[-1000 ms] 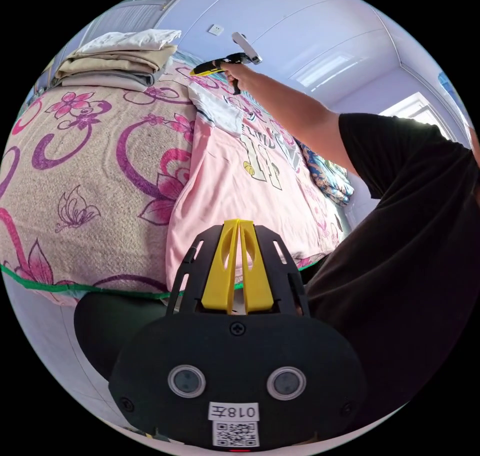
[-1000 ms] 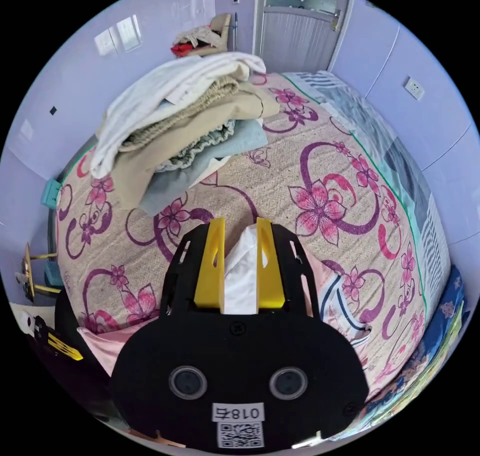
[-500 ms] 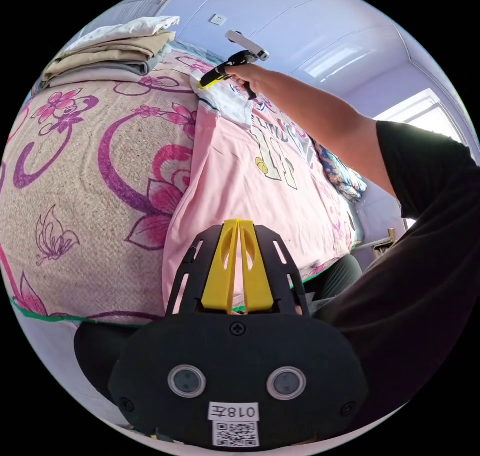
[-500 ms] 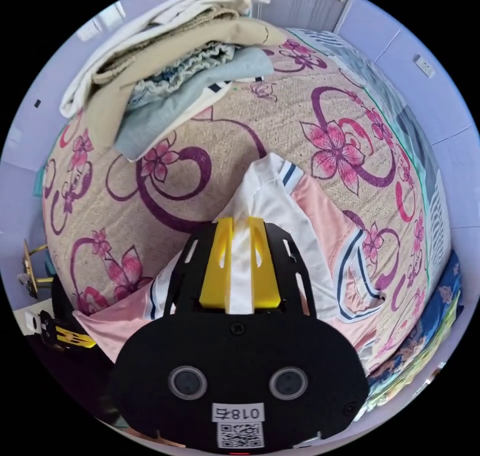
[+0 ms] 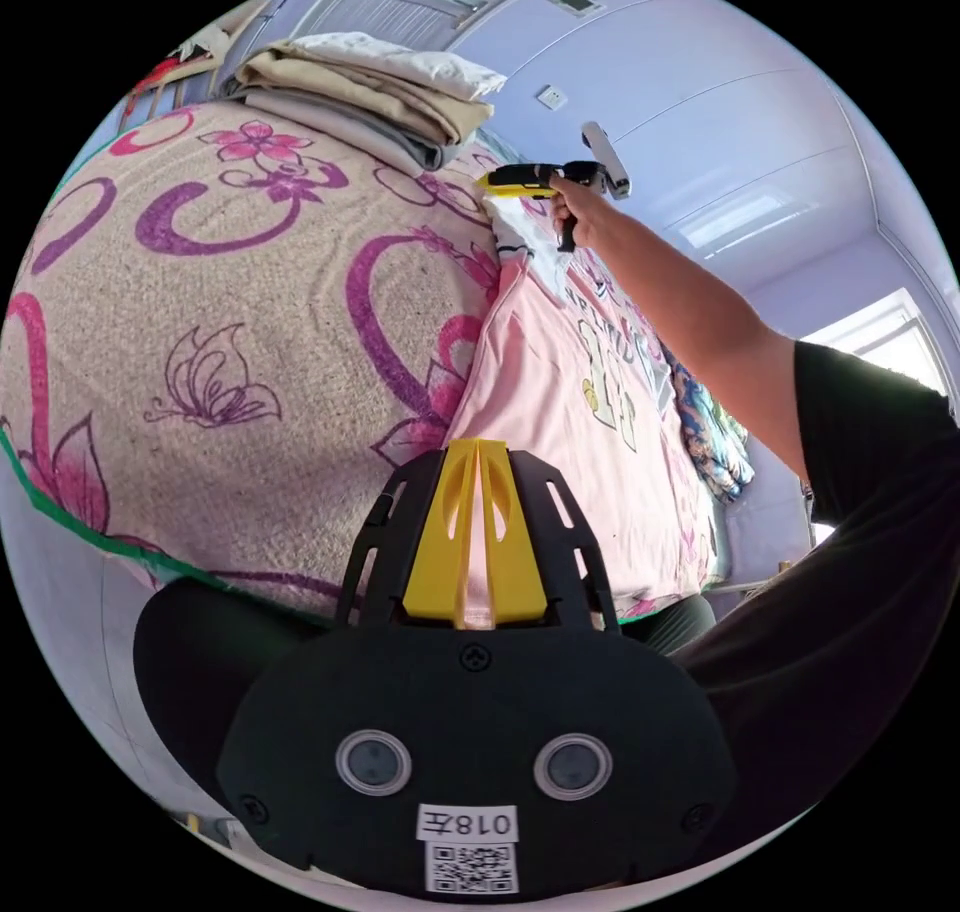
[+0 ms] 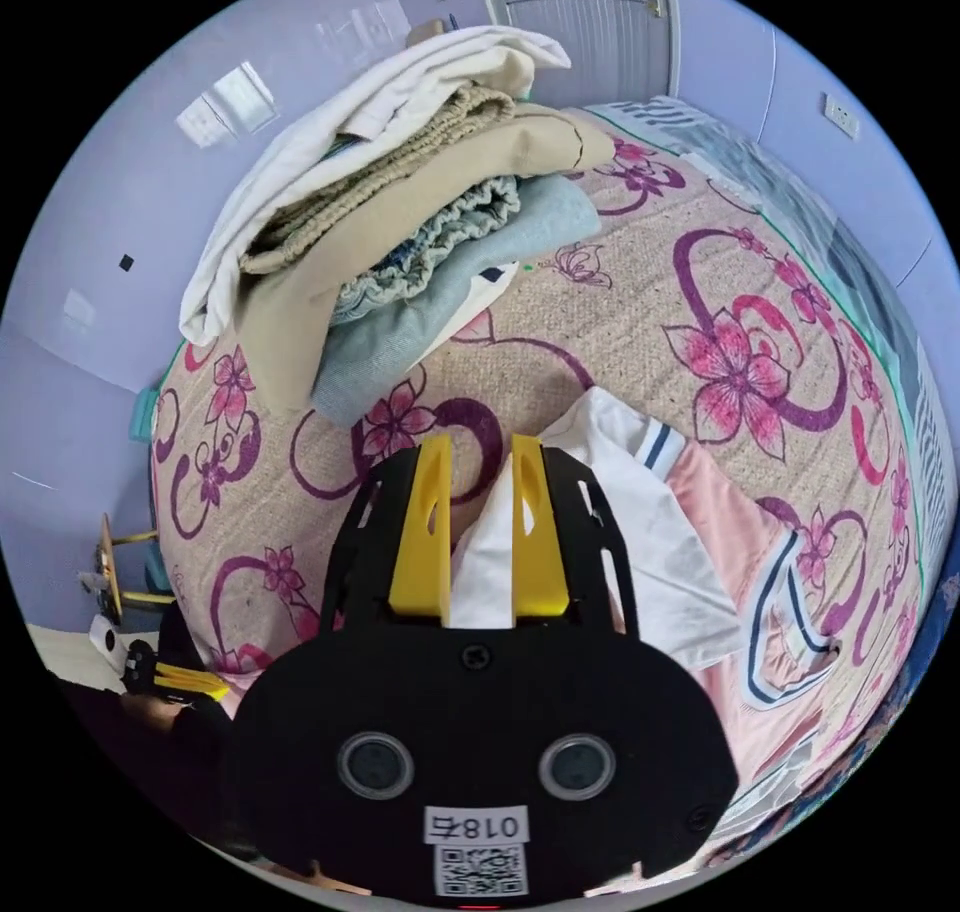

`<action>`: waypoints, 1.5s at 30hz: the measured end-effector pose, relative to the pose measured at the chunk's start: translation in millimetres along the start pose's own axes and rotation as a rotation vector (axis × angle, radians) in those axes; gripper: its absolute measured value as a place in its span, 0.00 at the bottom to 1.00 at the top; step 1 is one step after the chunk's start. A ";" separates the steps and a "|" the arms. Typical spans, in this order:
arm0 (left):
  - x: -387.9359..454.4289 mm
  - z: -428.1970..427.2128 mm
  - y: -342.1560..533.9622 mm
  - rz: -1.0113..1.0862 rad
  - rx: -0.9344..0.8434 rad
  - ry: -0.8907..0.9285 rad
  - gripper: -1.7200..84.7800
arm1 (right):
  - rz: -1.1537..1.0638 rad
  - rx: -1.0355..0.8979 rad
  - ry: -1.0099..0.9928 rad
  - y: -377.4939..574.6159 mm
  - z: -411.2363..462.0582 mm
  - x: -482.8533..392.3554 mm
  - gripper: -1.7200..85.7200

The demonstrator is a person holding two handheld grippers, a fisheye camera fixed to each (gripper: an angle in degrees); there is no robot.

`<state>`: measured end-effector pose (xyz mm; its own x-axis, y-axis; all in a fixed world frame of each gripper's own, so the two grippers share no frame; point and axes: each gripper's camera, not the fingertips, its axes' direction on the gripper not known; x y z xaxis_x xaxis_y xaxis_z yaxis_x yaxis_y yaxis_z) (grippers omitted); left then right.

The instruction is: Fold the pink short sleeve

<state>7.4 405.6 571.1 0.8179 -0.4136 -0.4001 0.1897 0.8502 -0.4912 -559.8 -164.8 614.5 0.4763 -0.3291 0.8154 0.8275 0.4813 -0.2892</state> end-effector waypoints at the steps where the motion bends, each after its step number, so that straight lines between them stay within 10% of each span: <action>1: 2.7 -11.5 2.7 0.015 0.019 0.017 0.01 | 0.012 0.064 0.000 18.8 -15.3 0.3 0.11; 23: 42.3 -182.0 15.8 0.075 0.040 -0.016 0.01 | 0.304 0.225 -0.111 231.9 -23.8 -11.1 0.08; 35: 77.4 -318.2 -4.4 0.079 0.059 -0.111 0.01 | 0.181 -0.013 -0.015 264.8 13.9 -32.0 0.09; 45: 118.4 -381.9 -64.7 0.203 -0.115 -0.245 0.01 | 0.184 0.219 -0.132 505.4 -69.1 -45.1 0.07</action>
<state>-115.5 177.2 260.0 0.9416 -0.1375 -0.3073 -0.0411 0.8590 -0.5103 -142.6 37.1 396.9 0.5572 -0.1190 0.8218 0.6405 0.6914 -0.3342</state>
